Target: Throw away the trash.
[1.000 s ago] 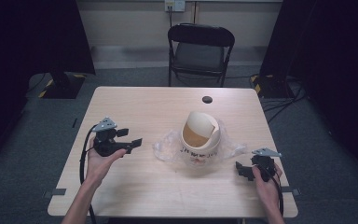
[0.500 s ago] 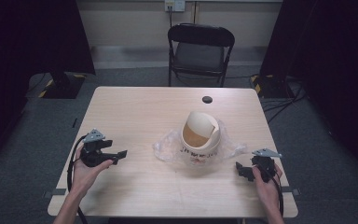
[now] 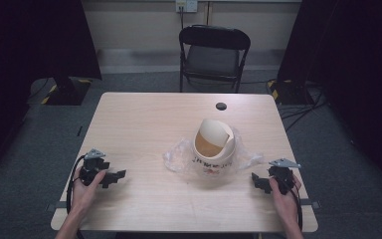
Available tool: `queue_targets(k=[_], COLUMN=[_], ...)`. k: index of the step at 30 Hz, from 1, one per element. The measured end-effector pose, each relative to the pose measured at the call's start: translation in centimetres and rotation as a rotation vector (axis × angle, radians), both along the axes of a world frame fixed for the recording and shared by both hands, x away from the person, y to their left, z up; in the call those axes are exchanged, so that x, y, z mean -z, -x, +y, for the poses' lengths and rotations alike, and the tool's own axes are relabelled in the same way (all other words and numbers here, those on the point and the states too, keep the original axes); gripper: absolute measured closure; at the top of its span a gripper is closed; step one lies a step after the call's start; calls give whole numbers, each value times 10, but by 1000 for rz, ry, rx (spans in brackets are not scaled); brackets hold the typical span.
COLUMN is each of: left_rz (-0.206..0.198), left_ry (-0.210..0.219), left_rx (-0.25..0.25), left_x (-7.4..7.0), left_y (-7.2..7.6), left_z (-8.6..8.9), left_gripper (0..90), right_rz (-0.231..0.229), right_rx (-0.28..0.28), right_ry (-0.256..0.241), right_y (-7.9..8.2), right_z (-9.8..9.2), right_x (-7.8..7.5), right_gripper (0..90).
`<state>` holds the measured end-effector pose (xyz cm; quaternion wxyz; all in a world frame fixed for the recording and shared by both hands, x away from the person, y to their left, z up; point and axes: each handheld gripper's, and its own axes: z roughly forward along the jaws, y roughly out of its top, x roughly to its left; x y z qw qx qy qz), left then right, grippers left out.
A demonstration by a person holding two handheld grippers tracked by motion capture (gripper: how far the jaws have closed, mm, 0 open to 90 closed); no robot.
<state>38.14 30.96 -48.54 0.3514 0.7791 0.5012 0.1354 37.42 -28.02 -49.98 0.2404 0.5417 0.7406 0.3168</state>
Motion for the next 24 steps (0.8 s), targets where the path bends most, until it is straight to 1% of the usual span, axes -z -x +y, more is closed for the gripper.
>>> queue_targets(k=[2,4,6,7,8,9,10,11,12,14,15,16,18,22,23,24], left_rz=[-3,-37,-42,-51,-69,-78,-90,-93,-97,-105,-110,-111,-111,-110,-107,-103], left_ry=[-5,9,4,-7,-19,-39,-74,-100,-95,-100,-86,-88,-98,-95,-102,-96], left_rx=[-14,-28,-33,-32,-35,-36,-25,-18,-25,-25,-35,-39,-38,-39,-35,-39], left_x=[6,9,9,10,12,12,13,14,15,16,17,18,17,17,17,18], left_y=[4,8,8,9,10,11,11,12,12,11,10,10,10,10,9,8], left_z=[2,2,1,0,-3,-4,-8,-10,-12,-13,-14,-15,-15,-15,-15,-16], left_gripper=[175,179,179,174,166,152,145,140,131,98,77,69,62,61,54,45], right_rz=[1,0,0,0,0,0,0,0,0,0,0,-1,0,-1,0,-1], right_rx=[0,0,0,0,0,0,0,0,0,0,0,0,0,0,0,1], right_ry=[0,0,0,0,0,0,0,0,0,0,0,0,0,0,0,0], right_y=[0,0,0,0,0,0,0,0,0,0,0,0,0,0,0,0], right_z=[0,0,0,0,0,0,0,0,0,0,0,0,0,0,0,0], right_x=[0,0,0,0,0,0,0,0,0,0,0,0,0,0,0,0], right_gripper=[95,95,96,96,96,96,95,96,95,96,96,96,95,95,96,95])
